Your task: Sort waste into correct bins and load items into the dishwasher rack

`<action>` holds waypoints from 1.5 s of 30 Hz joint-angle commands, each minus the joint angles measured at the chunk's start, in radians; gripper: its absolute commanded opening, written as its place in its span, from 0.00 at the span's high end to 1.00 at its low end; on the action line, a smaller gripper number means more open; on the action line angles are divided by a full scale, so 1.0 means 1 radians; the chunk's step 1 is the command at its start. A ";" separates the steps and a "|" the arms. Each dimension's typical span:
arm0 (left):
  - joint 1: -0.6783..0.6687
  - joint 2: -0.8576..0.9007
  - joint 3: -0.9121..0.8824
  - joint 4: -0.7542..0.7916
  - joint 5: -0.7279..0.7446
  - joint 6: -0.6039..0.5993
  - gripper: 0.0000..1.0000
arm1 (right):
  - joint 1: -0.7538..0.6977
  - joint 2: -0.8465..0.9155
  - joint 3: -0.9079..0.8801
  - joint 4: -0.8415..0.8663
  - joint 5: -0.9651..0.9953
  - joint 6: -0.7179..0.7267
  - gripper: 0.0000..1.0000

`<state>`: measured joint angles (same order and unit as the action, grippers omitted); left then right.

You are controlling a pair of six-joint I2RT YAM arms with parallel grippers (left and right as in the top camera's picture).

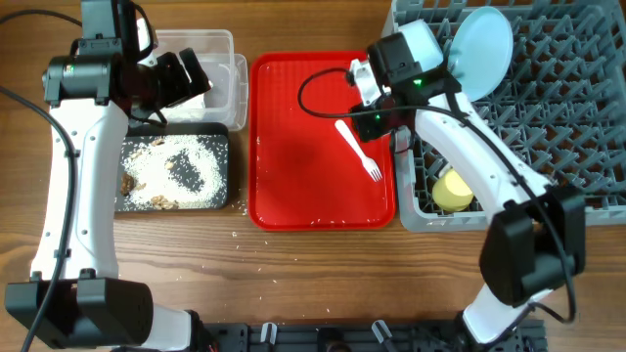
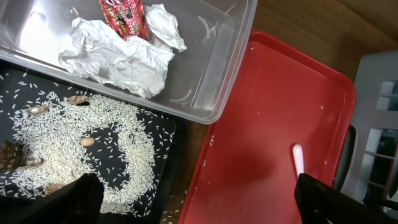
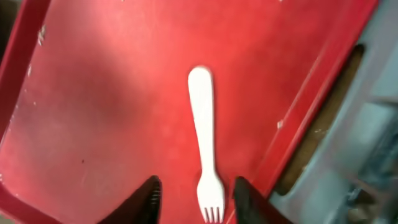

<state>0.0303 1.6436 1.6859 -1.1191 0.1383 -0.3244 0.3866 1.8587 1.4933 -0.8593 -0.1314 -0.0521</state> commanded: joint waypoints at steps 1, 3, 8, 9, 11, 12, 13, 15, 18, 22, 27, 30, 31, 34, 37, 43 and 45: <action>0.005 -0.005 0.011 0.001 -0.009 -0.005 0.00 | 0.006 0.102 -0.017 -0.049 -0.053 -0.047 0.53; 0.005 -0.005 0.011 0.001 -0.009 -0.005 0.00 | 0.006 0.147 -0.017 -0.091 -0.049 -0.052 0.51; 0.005 -0.005 0.011 0.001 -0.009 -0.005 0.00 | 0.006 0.167 -0.029 -0.154 0.038 -0.011 0.47; 0.005 -0.005 0.011 0.001 -0.009 -0.005 0.00 | 0.006 0.171 -0.044 -0.142 0.037 -0.011 0.47; 0.005 -0.005 0.011 0.001 -0.009 -0.005 0.00 | 0.006 0.184 -0.072 -0.109 0.029 -0.001 0.48; 0.005 -0.005 0.011 0.001 -0.009 -0.005 0.00 | 0.006 0.192 -0.081 -0.094 0.026 0.000 0.48; 0.005 -0.005 0.011 0.001 -0.009 -0.005 0.00 | 0.006 0.204 -0.082 -0.086 0.026 0.003 0.48; 0.005 -0.005 0.011 0.001 -0.009 -0.005 0.00 | 0.006 0.230 -0.082 -0.065 0.020 0.003 0.50; 0.005 -0.005 0.011 0.001 -0.009 -0.005 0.00 | 0.006 0.252 -0.082 -0.045 0.018 0.029 0.61; 0.005 -0.005 0.011 0.001 -0.009 -0.005 0.00 | 0.006 0.255 -0.082 -0.033 0.019 0.029 0.64; 0.005 -0.005 0.011 0.001 -0.009 -0.005 0.00 | 0.006 0.277 -0.082 0.013 0.019 -0.063 0.60; 0.005 -0.005 0.011 0.001 -0.009 -0.005 0.00 | 0.006 0.277 -0.082 0.009 0.030 -0.107 0.60; 0.005 -0.005 0.011 0.002 -0.009 -0.005 0.00 | 0.006 0.277 -0.082 0.009 0.029 -0.107 0.61; 0.005 -0.005 0.011 0.001 -0.009 -0.005 0.00 | 0.006 0.278 -0.082 -0.002 0.026 -0.106 0.67; 0.005 -0.005 0.011 0.001 -0.009 -0.005 0.00 | 0.006 0.278 -0.082 -0.020 0.018 -0.102 0.85; 0.005 -0.005 0.011 0.002 -0.009 -0.005 0.00 | 0.006 0.277 -0.072 -0.057 0.013 -0.076 0.96; 0.005 -0.005 0.011 0.001 -0.009 -0.005 0.00 | 0.006 0.276 -0.029 -0.106 -0.021 -0.076 0.96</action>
<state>0.0303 1.6436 1.6859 -1.1191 0.1383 -0.3244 0.3920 2.0838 1.4422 -0.9195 -0.1181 -0.1360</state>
